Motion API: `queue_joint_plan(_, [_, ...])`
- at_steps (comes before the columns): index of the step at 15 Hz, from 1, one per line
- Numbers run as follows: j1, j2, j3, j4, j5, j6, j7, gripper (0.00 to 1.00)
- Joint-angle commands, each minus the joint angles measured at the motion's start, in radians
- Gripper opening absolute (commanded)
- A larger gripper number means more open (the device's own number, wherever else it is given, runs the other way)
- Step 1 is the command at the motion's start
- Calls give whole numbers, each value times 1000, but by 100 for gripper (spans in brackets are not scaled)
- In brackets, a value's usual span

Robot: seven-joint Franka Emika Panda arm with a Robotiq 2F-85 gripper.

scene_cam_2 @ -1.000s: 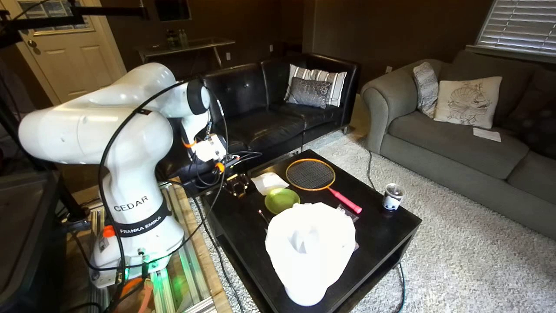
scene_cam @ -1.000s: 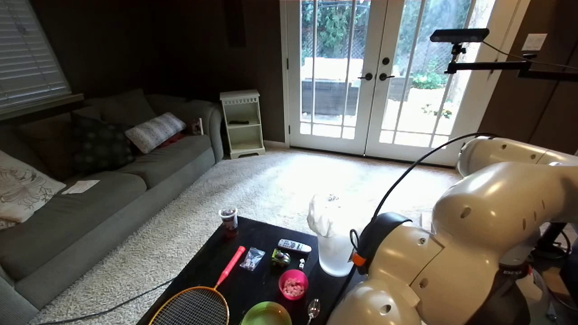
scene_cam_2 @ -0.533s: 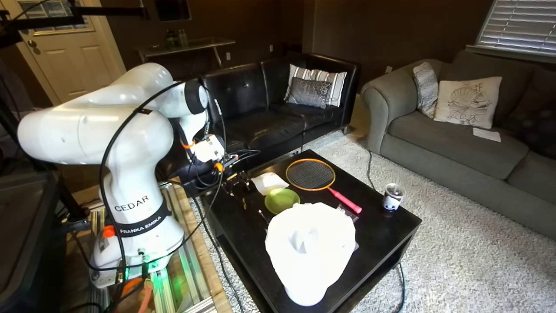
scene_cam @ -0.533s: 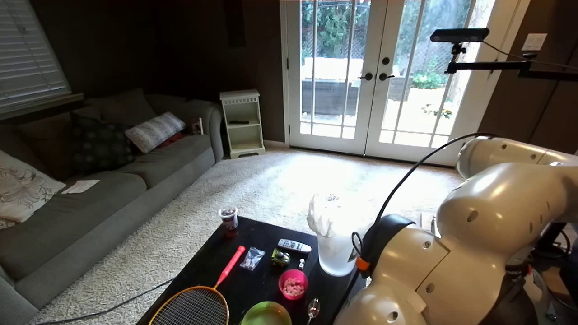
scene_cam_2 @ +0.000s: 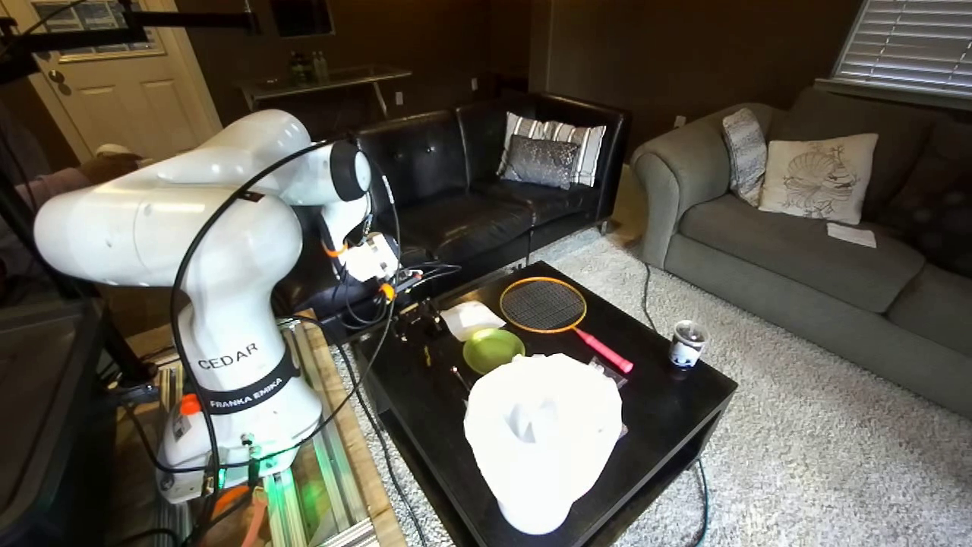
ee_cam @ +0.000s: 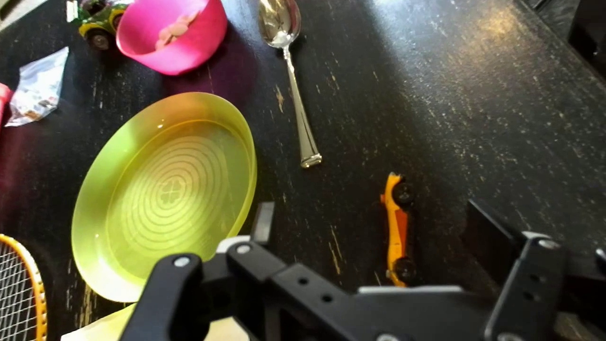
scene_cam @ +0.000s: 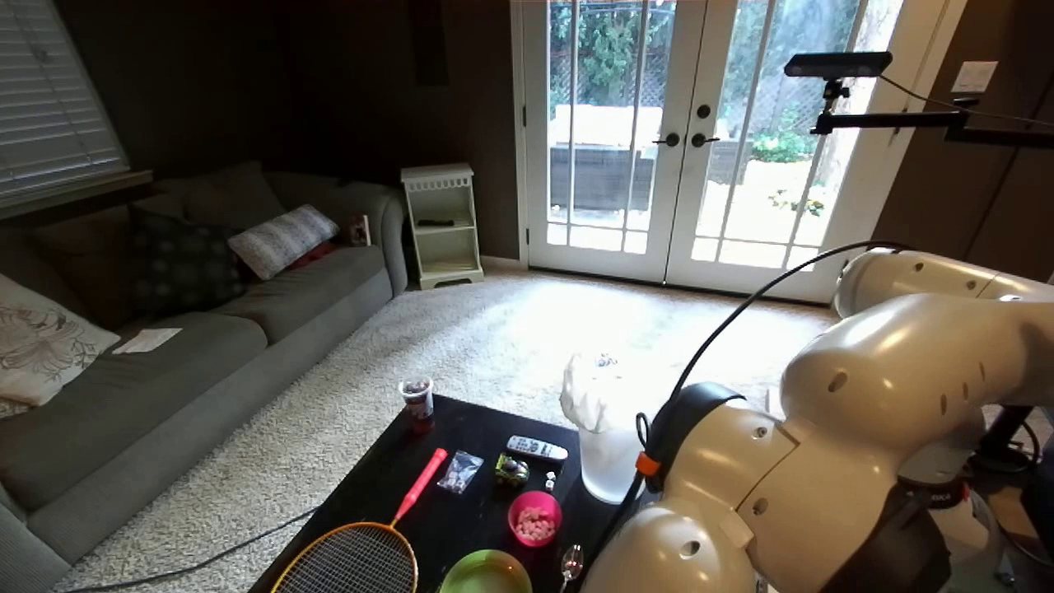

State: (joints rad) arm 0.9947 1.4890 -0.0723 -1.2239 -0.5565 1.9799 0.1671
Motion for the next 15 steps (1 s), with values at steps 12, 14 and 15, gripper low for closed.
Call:
queue_joint_plan(12, [-356,6,167,98,375,12,13,100])
queue_joint_plan(14, [-394,-5,182,67,421,52,31,95])
queue_joint_plan(15, [-416,-4,188,59,443,77,33,82])
